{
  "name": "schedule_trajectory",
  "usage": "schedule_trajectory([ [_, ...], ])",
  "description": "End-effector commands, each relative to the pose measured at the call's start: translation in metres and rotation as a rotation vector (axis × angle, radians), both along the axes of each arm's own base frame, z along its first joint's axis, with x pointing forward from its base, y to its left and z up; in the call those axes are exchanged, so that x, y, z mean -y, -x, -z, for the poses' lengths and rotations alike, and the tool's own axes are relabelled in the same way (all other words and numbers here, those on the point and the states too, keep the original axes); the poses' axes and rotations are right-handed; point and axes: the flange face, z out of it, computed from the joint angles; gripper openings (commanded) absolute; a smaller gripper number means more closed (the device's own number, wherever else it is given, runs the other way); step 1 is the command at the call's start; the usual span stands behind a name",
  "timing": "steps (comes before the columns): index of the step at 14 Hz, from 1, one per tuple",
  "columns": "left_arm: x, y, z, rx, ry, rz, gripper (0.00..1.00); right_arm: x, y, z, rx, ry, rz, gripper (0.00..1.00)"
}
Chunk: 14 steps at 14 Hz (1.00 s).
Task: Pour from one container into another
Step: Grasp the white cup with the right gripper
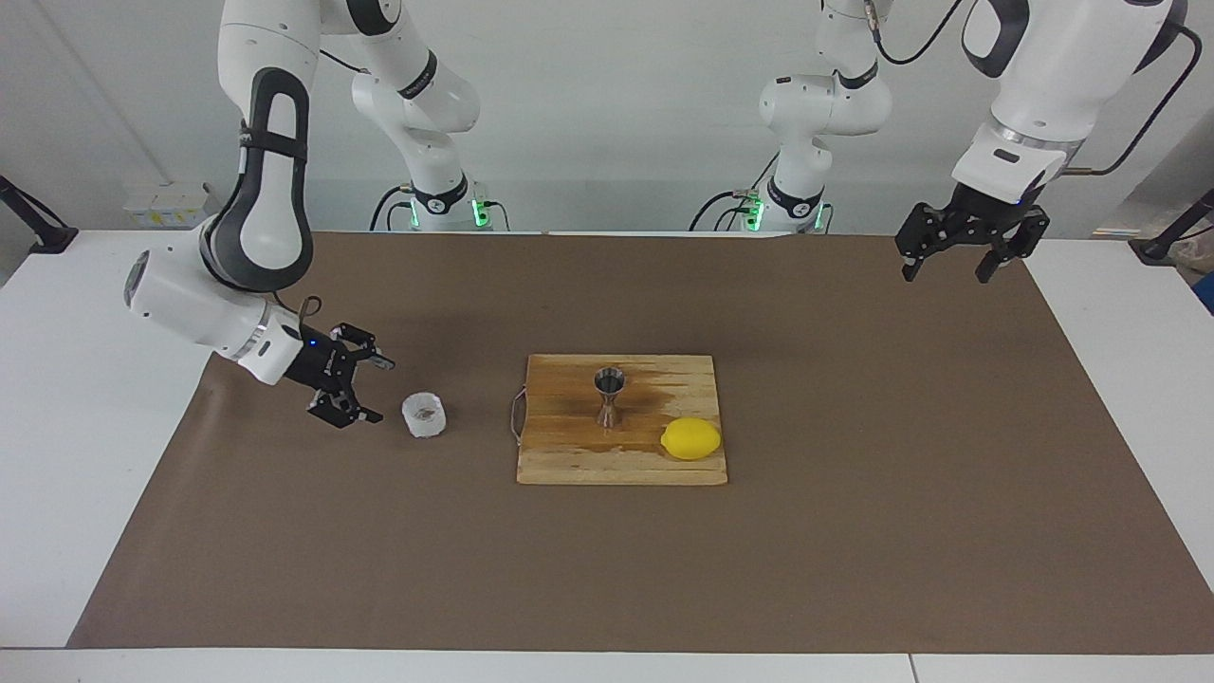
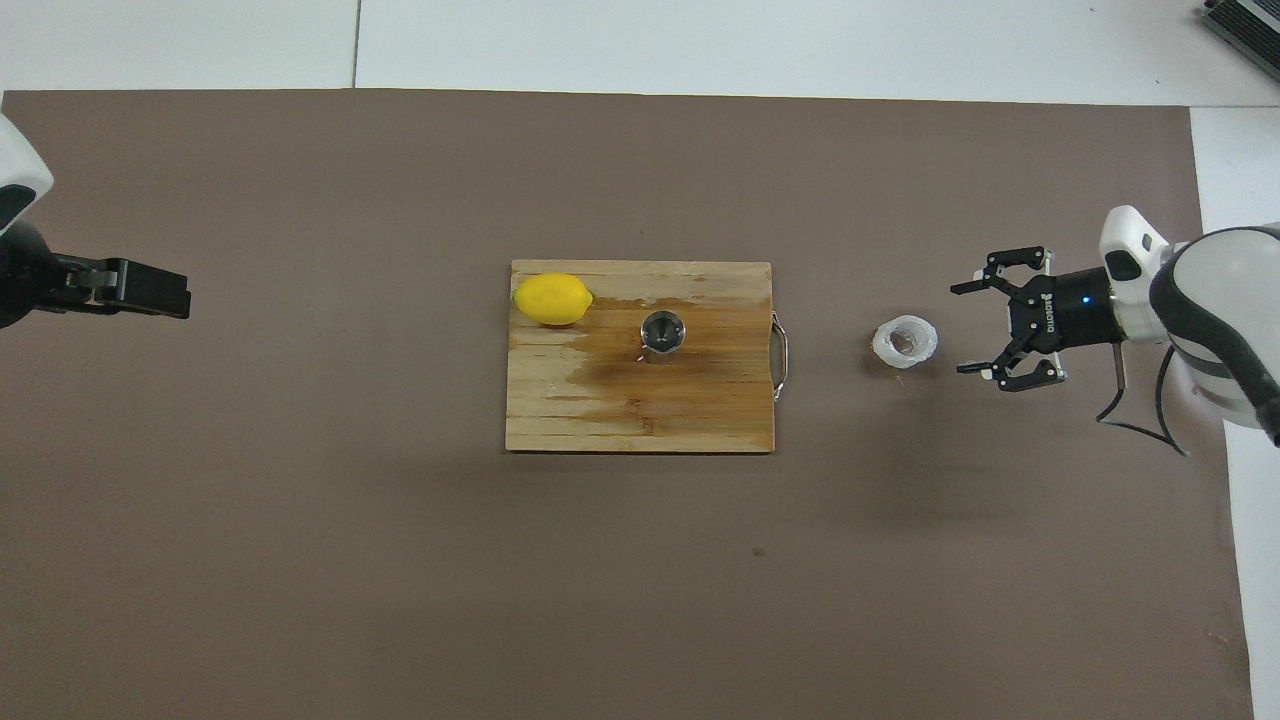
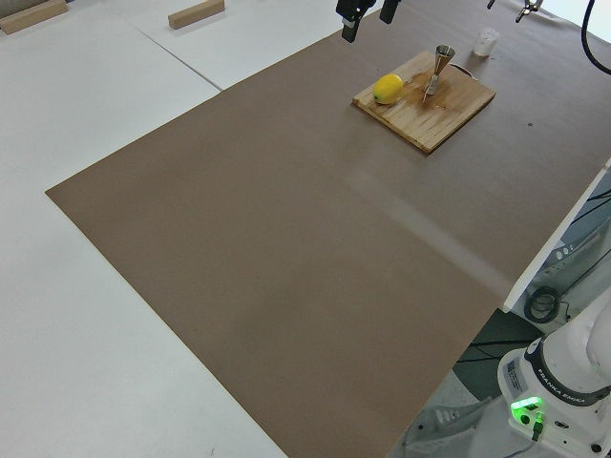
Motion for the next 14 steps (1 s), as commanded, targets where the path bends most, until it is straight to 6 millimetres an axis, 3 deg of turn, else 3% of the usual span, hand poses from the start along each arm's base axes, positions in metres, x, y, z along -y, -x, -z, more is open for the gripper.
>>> schedule_trajectory([
  [1, 0.002, 0.003, 0.003, -0.066, -0.034, 0.028, 1.0, -0.005, -0.006, 0.025, 0.03, -0.058, -0.009, 1.0],
  [5, -0.005, 0.015, 0.016, -0.085, -0.029, 0.012, 1.0, -0.023, 0.005, 0.059, 0.04, -0.107, -0.057, 1.0],
  [7, -0.005, 0.016, 0.017, -0.09, -0.028, 0.011, 1.0, -0.023, 0.007, 0.064, 0.067, -0.087, -0.06, 1.0],
  [9, -0.005, 0.016, 0.017, -0.087, -0.024, 0.012, 1.0, -0.036, 0.004, 0.066, 0.085, -0.069, -0.078, 1.0],
  [11, -0.005, 0.016, 0.017, -0.089, -0.024, 0.017, 1.0, -0.038, 0.002, 0.063, 0.087, -0.067, -0.076, 0.29],
  [12, -0.005, 0.016, 0.016, -0.09, -0.026, 0.009, 1.0, -0.037, 0.001, 0.063, 0.085, -0.061, -0.062, 0.11],
  [13, -0.004, 0.016, 0.017, -0.093, -0.026, 0.01, 1.0, -0.039, 0.0, 0.061, 0.07, -0.058, -0.042, 0.01],
  [14, -0.003, 0.016, 0.017, -0.093, -0.026, 0.01, 1.0, -0.042, -0.001, 0.059, 0.044, -0.059, -0.014, 0.01],
])
